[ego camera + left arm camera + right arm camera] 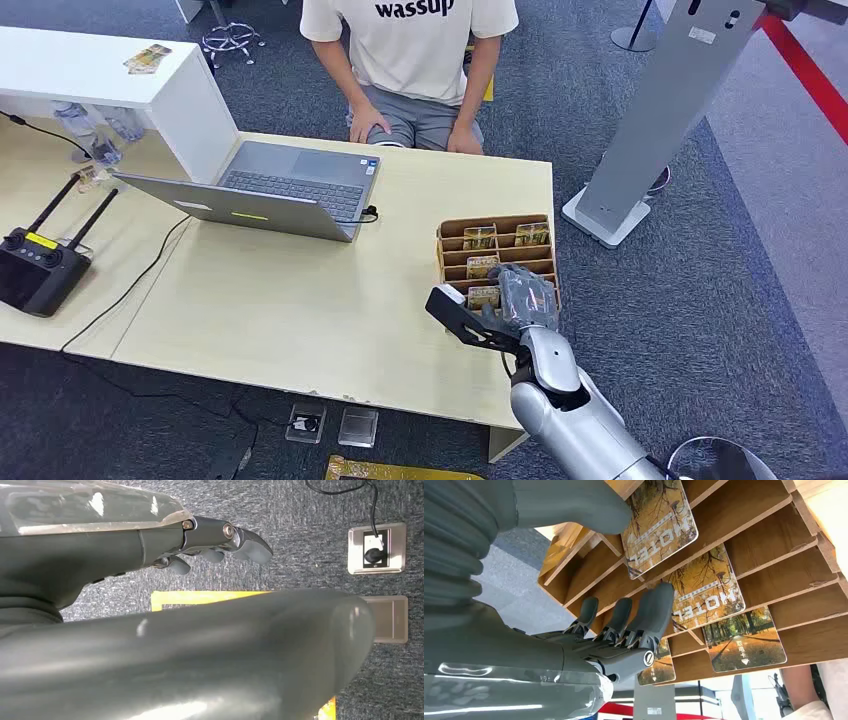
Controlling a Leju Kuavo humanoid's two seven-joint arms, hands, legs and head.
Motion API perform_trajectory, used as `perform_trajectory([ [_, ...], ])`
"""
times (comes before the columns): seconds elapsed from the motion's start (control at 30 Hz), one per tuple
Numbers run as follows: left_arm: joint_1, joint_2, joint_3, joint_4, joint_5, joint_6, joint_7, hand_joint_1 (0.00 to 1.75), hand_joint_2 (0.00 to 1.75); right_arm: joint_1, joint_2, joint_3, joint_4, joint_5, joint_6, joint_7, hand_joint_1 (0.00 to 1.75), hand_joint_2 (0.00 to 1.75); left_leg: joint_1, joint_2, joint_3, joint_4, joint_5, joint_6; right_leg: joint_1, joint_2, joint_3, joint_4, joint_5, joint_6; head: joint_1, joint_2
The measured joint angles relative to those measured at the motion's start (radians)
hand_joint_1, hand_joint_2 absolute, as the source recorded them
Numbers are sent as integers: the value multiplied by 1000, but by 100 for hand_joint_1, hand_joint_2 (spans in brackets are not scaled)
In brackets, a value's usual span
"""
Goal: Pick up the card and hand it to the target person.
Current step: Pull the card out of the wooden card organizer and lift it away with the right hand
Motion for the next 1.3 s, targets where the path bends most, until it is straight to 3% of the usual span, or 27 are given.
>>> perform_trajectory([
  [0.73,0,0,0,0,0,0,-1,0,0,0,0,0,4,-7,-4,-6,104,175,0,0,0,0,0,0,0,0,0,0,0,0,0,0],
  [0.97,0,0,0,0,1,0,-1,0,0,0,0,0,4,-7,-4,-6,103,175,0,0,0,0,0,0,0,0,0,0,0,0,0,0],
  [1.3,0,0,0,0,3,2,-1,0,0,0,2,0,4,-18,-3,-10,132,175,0,0,0,0,0,0,0,0,0,0,0,0,0,0],
])
